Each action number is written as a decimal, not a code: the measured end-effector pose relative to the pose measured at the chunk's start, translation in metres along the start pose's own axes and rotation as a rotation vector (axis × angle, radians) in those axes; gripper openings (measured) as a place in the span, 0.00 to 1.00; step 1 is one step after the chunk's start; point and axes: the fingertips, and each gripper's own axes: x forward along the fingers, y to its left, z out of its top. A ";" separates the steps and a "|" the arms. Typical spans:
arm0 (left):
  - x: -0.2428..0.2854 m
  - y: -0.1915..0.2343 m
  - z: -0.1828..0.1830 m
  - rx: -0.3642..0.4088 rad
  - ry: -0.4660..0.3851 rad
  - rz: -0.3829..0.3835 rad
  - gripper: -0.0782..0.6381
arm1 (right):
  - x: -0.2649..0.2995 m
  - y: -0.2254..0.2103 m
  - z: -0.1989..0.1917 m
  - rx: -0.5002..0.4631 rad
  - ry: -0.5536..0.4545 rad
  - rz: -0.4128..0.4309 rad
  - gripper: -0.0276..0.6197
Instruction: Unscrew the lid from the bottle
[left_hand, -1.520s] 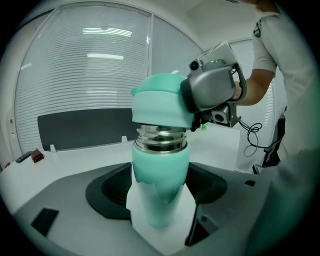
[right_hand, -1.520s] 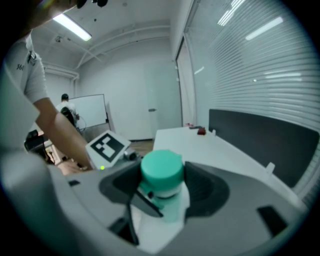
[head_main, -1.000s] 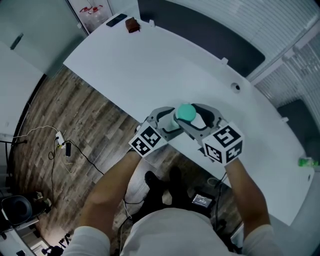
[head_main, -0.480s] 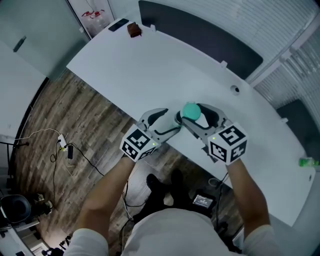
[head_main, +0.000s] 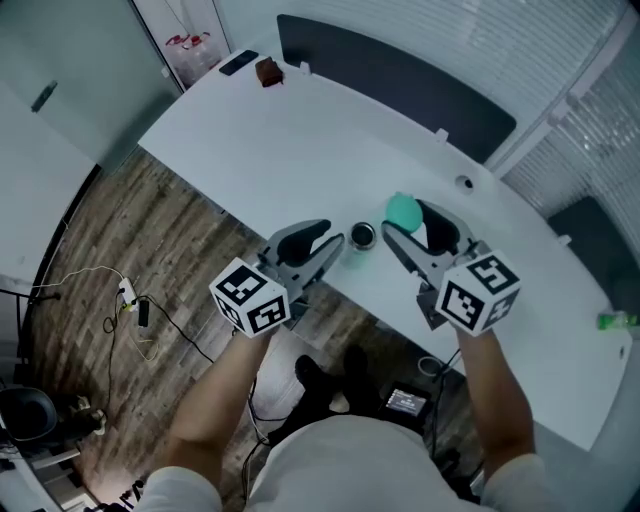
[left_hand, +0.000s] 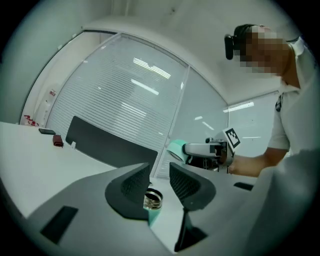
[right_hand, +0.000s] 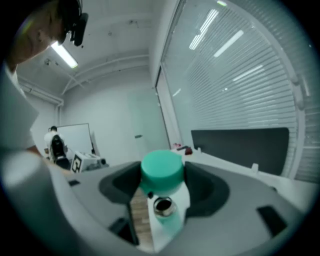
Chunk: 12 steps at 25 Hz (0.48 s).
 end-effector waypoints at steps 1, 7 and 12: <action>-0.003 -0.005 0.008 -0.015 -0.023 0.002 0.29 | -0.006 0.000 0.006 0.020 -0.022 -0.008 0.48; -0.030 -0.036 0.047 -0.059 -0.139 0.013 0.22 | -0.043 0.012 0.029 0.105 -0.127 -0.047 0.48; -0.058 -0.053 0.053 -0.094 -0.180 0.033 0.20 | -0.072 0.029 0.033 0.177 -0.193 -0.058 0.48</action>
